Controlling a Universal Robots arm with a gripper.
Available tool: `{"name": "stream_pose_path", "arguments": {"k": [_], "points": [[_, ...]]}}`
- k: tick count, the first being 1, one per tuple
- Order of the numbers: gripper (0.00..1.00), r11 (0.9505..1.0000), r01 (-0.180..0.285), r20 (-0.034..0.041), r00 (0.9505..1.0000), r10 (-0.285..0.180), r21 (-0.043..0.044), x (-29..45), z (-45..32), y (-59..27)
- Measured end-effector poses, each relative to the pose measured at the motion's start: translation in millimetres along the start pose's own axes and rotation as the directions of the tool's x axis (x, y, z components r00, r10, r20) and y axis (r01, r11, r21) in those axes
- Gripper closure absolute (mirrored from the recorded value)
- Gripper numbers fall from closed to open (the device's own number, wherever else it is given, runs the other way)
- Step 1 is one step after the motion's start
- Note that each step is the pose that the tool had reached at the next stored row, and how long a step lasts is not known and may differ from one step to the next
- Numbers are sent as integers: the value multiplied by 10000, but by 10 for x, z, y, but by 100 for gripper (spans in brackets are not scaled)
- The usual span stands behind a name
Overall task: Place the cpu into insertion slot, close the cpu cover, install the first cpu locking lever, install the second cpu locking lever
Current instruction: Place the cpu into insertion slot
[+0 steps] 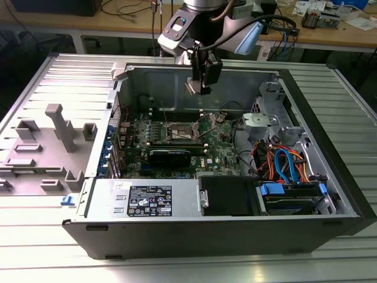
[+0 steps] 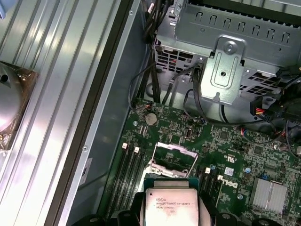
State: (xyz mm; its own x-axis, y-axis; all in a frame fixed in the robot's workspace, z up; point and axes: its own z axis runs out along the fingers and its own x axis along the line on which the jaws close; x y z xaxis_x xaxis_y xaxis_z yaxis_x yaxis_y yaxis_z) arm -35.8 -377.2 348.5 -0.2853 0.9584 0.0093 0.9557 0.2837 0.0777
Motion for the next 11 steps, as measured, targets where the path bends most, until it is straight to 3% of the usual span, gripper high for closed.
{"name": "stream_pose_path", "arguments": {"k": [2, 4, 11], "points": [[46, 10000, -1, 1, 10000, 1, 1, -1, 3, -1], [46, 9945, -1049, 99, 9944, 1048, 1, -6, 130, -30], [46, 9939, -1103, 125, 9938, 1103, 5, -10, 157, -68]]}}
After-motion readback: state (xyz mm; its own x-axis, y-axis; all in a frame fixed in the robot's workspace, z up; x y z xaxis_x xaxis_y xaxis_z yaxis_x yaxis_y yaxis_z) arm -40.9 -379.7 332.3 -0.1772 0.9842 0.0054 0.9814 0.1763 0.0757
